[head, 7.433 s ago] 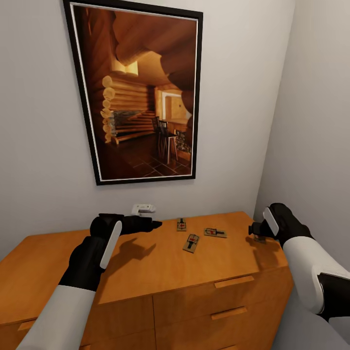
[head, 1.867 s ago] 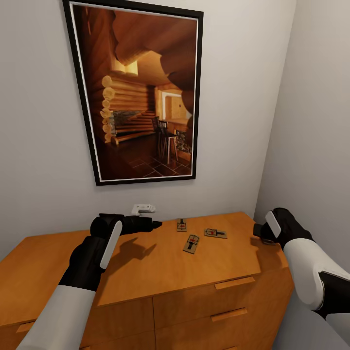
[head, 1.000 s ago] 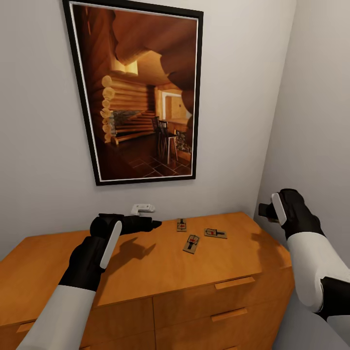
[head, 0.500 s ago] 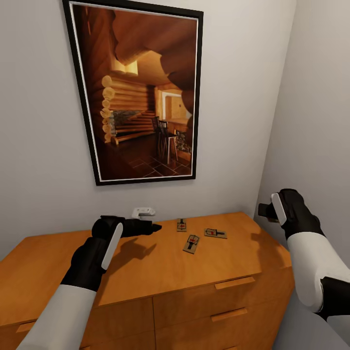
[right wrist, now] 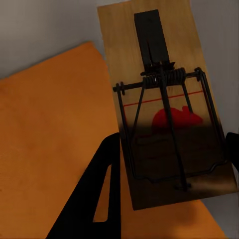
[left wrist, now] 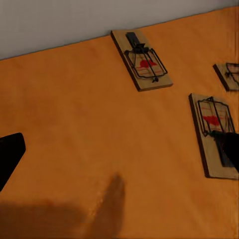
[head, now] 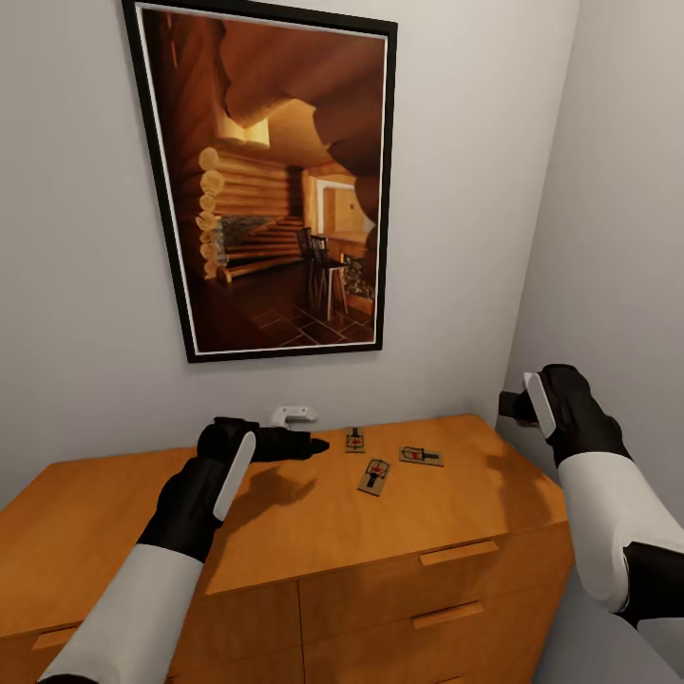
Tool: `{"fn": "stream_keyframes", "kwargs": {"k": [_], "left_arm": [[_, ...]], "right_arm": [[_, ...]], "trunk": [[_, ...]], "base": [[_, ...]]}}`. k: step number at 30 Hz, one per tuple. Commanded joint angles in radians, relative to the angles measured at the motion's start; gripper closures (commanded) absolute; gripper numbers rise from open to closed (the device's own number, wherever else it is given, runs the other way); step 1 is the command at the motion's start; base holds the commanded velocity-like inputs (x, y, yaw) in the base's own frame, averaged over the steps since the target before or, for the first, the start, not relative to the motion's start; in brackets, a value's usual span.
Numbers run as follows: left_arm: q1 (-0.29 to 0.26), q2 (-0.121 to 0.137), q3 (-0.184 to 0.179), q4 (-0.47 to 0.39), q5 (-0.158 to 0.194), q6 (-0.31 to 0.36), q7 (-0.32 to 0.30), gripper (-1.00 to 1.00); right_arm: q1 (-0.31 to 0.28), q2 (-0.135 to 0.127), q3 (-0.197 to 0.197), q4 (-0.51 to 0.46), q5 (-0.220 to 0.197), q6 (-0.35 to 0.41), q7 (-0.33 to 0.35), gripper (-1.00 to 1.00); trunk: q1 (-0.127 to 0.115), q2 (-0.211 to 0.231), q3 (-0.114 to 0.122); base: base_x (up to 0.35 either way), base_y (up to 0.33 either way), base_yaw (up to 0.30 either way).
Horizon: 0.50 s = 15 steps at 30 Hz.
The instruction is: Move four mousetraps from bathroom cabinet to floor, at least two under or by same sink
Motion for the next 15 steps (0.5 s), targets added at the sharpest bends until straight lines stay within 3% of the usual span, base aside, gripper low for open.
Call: {"fn": "stream_keyframes", "kwargs": {"k": [1,3,6,12,15], "left_arm": [[-0.007,-0.006,-0.006,0.005,0.011,0.001,0.008,-1.0],[-0.018,-0.001,-0.012,0.017,0.024,-0.003,0.019,-1.0],[-0.001,0.016,0.005,0.0,0.003,-0.007,0.025,-1.0],[0.033,0.048,0.039,-0.034,-0.033,-0.008,-0.009,-1.0],[0.048,0.05,0.056,-0.047,-0.036,-0.007,-0.025,-1.0]], "right_arm": [[0.0,0.0,0.005,-0.007,-0.002,0.004,0.002,1.0],[0.001,0.0,0.017,-0.018,0.001,0.004,-0.004,1.0],[0.002,0.0,0.002,0.0,0.004,0.004,-0.021,1.0],[0.003,-0.001,0.02,0.033,0.006,-0.024,-0.031,1.0],[0.003,-0.001,0.023,0.05,0.007,-0.031,-0.032,1.0]], "trunk": [[0.0,-0.001,-0.001],[0.0,-0.001,-0.001],[0.0,-0.001,-0.001],[0.0,-0.001,-0.001],[0.0,-0.001,-0.001]], "base": [[0.0,0.0,0.0],[0.0,0.0,0.0],[0.0,0.0,0.0],[0.0,0.0,0.0],[0.0,0.0,0.0]]}}
